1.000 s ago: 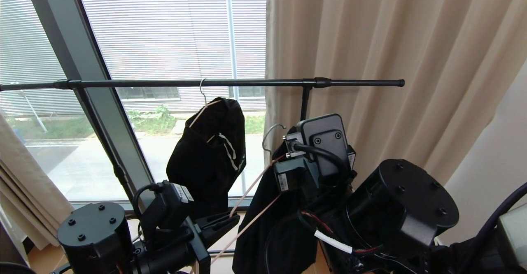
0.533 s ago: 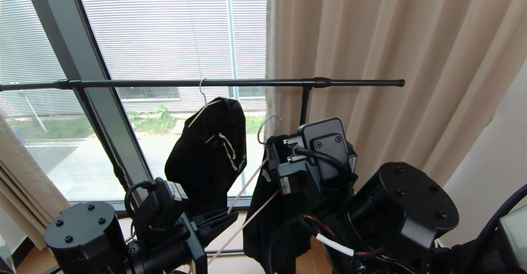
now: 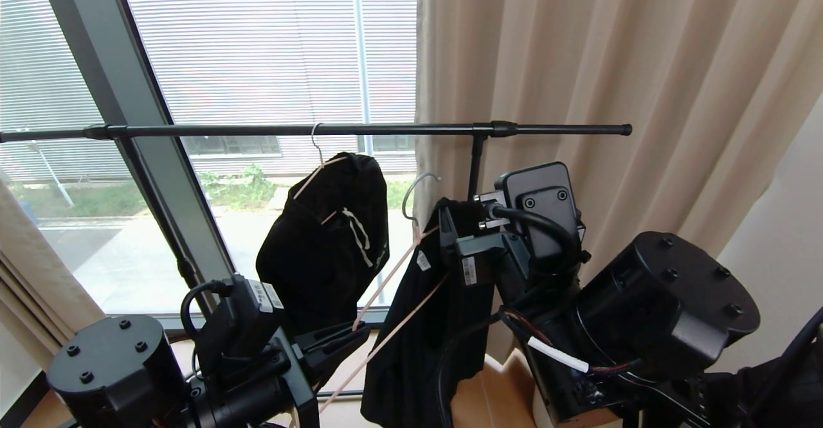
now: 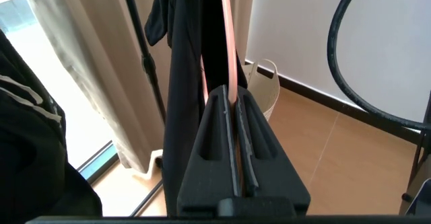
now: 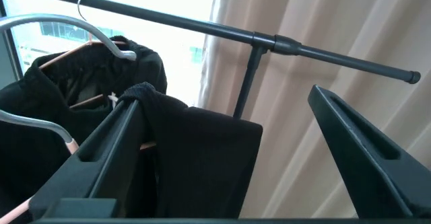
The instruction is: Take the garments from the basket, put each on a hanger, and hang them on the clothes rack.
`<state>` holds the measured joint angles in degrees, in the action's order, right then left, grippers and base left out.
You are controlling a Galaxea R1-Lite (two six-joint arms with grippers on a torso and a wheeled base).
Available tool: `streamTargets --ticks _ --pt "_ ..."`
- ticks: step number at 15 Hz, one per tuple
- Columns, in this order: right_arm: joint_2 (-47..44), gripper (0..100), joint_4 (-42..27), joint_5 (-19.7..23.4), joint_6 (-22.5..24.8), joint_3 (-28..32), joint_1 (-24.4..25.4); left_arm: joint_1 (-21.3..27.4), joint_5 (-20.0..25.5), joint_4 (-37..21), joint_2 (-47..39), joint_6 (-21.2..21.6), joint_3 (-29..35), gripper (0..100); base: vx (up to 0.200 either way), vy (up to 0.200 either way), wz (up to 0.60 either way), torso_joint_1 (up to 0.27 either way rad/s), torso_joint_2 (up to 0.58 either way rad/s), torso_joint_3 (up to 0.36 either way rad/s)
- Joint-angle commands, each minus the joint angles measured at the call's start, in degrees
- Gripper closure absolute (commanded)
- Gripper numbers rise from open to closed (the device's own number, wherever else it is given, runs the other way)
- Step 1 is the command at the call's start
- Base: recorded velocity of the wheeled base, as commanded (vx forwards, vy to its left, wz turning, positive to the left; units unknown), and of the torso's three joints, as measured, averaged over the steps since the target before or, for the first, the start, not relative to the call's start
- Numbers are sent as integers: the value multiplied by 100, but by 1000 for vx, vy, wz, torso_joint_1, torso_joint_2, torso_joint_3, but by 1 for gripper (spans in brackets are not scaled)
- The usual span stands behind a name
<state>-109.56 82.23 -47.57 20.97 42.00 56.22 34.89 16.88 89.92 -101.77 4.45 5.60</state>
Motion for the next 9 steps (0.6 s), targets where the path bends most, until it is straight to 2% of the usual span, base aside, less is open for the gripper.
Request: streamTargets --ticks 1,4,9 --pt "-13 0 -5 2 4 -69 55 -17 -1 8 52 -6 21 100 0 0 0 0 0 0" --pt "-39 0 -5 11 4 -165 293 -35 -1 8 43 -6 38 100 0 0 0 0 0 0" --pt "13 0 -14 72 4 -324 381 -52 -1 8 43 -14 82 100 0 0 0 0 0 0"
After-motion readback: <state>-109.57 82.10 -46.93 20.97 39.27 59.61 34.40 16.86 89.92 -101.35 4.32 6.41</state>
